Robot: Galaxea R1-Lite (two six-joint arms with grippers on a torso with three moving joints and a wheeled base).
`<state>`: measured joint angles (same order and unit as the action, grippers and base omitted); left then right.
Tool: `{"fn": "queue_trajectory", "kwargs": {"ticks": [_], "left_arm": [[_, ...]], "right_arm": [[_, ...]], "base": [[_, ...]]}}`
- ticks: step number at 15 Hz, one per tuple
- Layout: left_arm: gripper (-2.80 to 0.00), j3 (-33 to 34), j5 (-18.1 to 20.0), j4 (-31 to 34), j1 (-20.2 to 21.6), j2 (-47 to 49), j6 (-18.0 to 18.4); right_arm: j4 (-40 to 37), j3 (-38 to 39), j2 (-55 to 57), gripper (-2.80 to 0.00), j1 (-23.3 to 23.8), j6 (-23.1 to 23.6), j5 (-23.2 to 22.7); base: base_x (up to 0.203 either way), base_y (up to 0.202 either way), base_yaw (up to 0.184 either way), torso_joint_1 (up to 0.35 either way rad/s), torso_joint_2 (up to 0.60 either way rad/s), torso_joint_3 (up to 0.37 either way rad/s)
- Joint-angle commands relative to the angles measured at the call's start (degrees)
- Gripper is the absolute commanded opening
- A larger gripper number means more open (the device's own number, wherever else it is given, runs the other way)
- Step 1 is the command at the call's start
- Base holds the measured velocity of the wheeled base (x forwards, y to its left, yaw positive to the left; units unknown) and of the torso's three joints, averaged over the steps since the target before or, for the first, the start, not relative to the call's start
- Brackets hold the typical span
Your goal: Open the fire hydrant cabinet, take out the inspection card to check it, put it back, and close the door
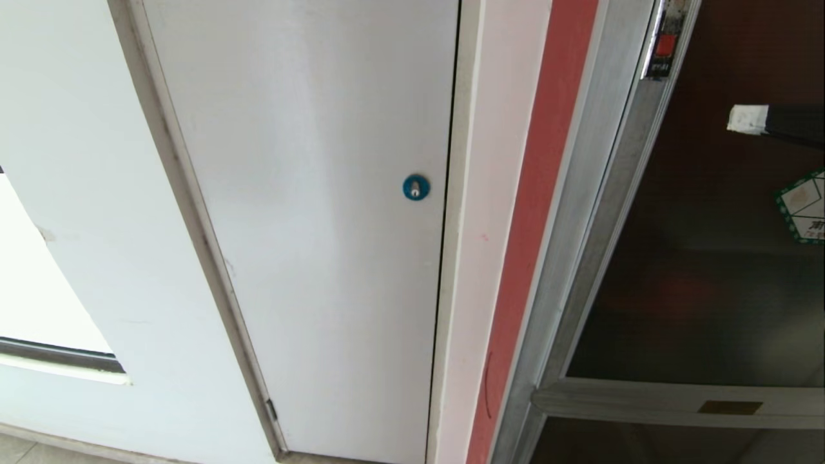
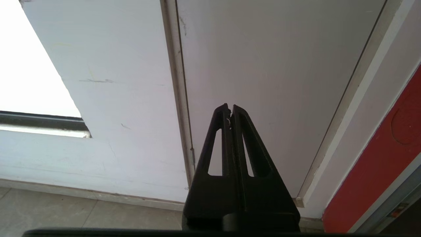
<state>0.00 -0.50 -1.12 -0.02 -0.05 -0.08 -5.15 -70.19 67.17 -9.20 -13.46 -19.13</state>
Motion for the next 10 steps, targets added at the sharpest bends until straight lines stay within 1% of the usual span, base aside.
{"fn": "queue_trajectory", "kwargs": {"ticks": [1, 5, 8, 10], "left_arm": [[-2.8, 0.4, 0.0, 0.0, -0.1, 0.0, 0.0], [-2.8, 0.4, 0.0, 0.0, 0.0, 0.0, 0.0], [-2.8, 0.4, 0.0, 0.0, 0.0, 0.0, -0.1], [-2.8, 0.4, 0.0, 0.0, -0.1, 0.0, -0.1]], "right_arm": [[-1.2, -5.0, 4.8, -2.8, -1.1, -1.1, -0.1], [-1.2, -10.5, 9.9, -2.8, -1.4, -1.6, 0.3], [2.3, -12.1, 12.1, -2.8, -1.4, -1.3, 0.5], [3.0, -13.2, 12.5, -2.8, -1.3, -1.3, 0.8]], "base": [[0.0, 0.0, 0.0, 0.0, 0.0, 0.0], [0.0, 0.0, 0.0, 0.0, 0.0, 0.0], [0.0, 0.0, 0.0, 0.0, 0.0, 0.0], [0.0, 0.0, 0.0, 0.0, 0.0, 0.0]]}}
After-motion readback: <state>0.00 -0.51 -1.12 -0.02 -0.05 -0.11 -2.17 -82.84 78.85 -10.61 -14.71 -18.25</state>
